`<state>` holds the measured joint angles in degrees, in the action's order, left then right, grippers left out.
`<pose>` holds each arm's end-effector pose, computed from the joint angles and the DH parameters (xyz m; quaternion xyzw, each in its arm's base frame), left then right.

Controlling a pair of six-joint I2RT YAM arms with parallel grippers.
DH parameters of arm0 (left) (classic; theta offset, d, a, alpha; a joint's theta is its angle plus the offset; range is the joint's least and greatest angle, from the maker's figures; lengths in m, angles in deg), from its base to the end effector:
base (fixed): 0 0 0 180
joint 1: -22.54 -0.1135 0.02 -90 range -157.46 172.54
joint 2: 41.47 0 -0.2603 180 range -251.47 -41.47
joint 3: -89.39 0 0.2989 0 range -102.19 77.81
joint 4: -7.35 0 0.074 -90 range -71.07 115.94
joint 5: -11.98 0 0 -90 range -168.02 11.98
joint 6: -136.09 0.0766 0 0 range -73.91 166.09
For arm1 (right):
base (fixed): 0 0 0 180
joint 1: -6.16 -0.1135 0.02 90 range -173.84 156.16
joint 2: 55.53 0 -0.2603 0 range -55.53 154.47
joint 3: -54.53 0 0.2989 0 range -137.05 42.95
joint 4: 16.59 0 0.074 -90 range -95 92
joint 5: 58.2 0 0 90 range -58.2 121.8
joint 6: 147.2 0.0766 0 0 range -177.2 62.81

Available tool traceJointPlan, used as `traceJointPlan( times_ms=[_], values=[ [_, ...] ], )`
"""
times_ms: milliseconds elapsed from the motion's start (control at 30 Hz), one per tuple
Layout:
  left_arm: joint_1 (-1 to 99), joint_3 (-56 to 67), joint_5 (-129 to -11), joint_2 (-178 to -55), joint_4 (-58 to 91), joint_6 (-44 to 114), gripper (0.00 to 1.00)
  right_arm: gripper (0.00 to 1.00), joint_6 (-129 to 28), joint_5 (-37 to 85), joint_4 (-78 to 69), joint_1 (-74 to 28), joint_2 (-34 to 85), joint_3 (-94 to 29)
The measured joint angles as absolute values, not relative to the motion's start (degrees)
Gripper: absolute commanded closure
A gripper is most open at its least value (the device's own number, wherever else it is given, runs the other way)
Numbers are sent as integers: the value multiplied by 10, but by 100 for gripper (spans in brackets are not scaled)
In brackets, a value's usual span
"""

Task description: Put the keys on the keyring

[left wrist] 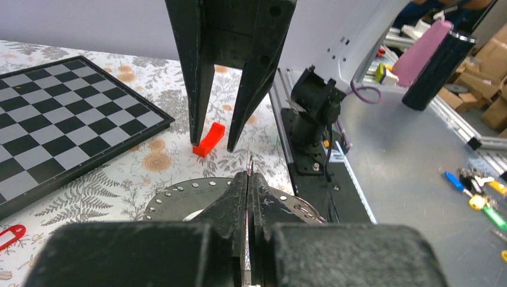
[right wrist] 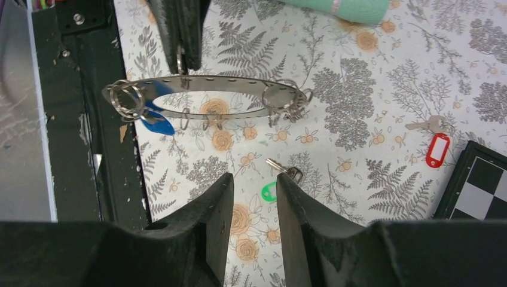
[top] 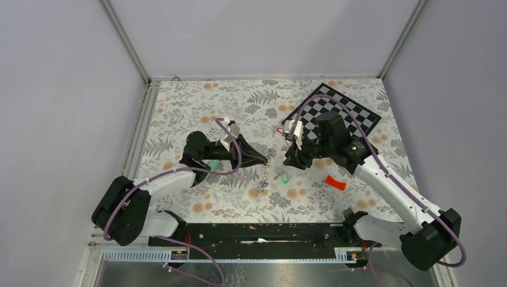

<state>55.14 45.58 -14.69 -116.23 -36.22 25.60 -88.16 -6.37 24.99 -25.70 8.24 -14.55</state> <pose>0.2274 -0.2267 0.2346 0.4636 0.4859 -0.5905 0.4477 0.2390 0.2043 0.2953 -0.5655 0.6425 0.2950 0.4247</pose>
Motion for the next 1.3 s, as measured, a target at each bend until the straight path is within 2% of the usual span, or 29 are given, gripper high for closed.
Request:
traceJointPlan(
  times_ms=[300, 433, 533, 867, 1300],
  values=[
    [523, 456, -205, -1162, -428, 153, 100, 52, -827, -21, 194, -233, 96, -135],
    [486, 454, -221, -1162, -412, 150, 100, 42, -799, 28, 168, -229, 109, -105],
    [455, 445, -226, -1156, -368, 168, 100, 39, -788, 57, 160, -228, 126, -85],
    [425, 370, -232, -1123, -137, 318, 100, 41, -861, 57, 160, -227, 201, -56],
    [404, 370, -215, -1118, -54, 364, 100, 47, -1066, 17, 213, -227, 356, -102]
  ],
)
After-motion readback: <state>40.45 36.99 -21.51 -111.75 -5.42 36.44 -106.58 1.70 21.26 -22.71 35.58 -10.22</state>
